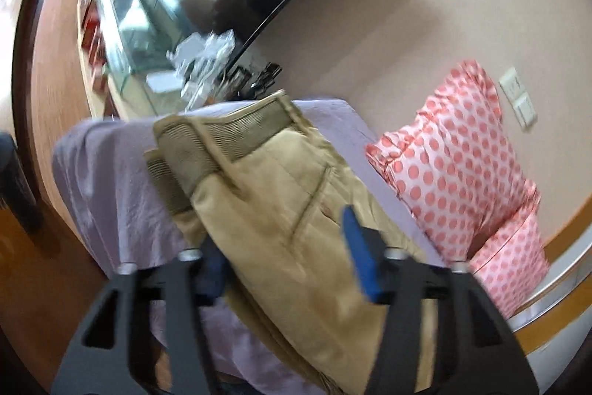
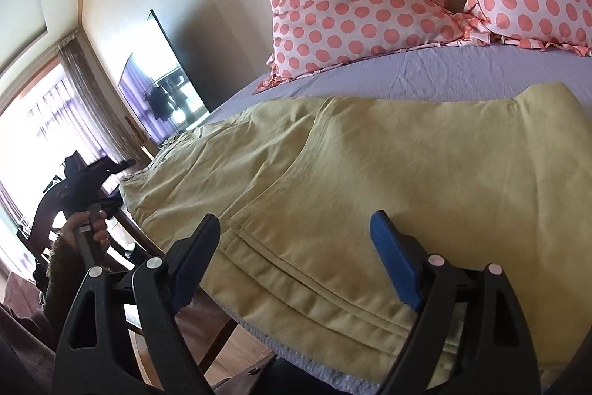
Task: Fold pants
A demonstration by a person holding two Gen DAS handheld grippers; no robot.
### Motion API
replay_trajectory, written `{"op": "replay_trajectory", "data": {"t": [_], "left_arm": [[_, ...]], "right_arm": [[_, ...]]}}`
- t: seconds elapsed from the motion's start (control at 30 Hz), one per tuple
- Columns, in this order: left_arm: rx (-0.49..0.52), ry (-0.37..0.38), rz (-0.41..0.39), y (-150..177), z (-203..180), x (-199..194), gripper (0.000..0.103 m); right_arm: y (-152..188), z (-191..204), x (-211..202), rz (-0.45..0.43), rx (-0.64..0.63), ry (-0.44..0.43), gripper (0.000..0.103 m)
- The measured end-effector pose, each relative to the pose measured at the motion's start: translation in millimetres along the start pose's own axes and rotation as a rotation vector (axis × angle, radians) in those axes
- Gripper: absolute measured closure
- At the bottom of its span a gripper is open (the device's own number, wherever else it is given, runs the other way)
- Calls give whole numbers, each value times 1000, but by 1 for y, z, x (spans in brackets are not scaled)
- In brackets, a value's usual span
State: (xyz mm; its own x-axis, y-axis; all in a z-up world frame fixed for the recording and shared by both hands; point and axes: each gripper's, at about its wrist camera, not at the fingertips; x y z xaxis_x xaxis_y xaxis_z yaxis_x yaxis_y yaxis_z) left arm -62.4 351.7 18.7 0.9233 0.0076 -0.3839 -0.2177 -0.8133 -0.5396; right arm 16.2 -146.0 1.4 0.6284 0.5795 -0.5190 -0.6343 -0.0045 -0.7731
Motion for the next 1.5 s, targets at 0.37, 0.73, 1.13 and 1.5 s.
{"op": "replay_trajectory", "data": {"t": [0.37, 0.73, 1.13, 1.5], "left_arm": [[177, -84, 23, -12, -52, 5, 100], [223, -201, 98, -18, -69, 10, 97], [104, -250, 85, 16, -5, -33, 40], [-36, -93, 171, 34, -11, -11, 36]], "right_arm": [[2, -14, -12, -38, 17, -33, 18], [0, -27, -19, -68, 46, -56, 18], [0, -21, -12, -54, 36, -52, 17], [3, -6, -7, -28, 0, -47, 16]]}}
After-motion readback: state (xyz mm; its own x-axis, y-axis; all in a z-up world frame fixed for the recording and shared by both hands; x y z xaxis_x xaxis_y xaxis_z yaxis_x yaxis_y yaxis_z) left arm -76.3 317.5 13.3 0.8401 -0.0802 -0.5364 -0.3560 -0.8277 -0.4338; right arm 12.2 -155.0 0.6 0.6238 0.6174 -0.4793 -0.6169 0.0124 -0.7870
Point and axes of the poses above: each gripper's, at about its wrist camera, not at the fingertips, and x roughly the way its jaws point, z to its left, y to its underside, and after that the axes turned 8 degrees about y, right-handed
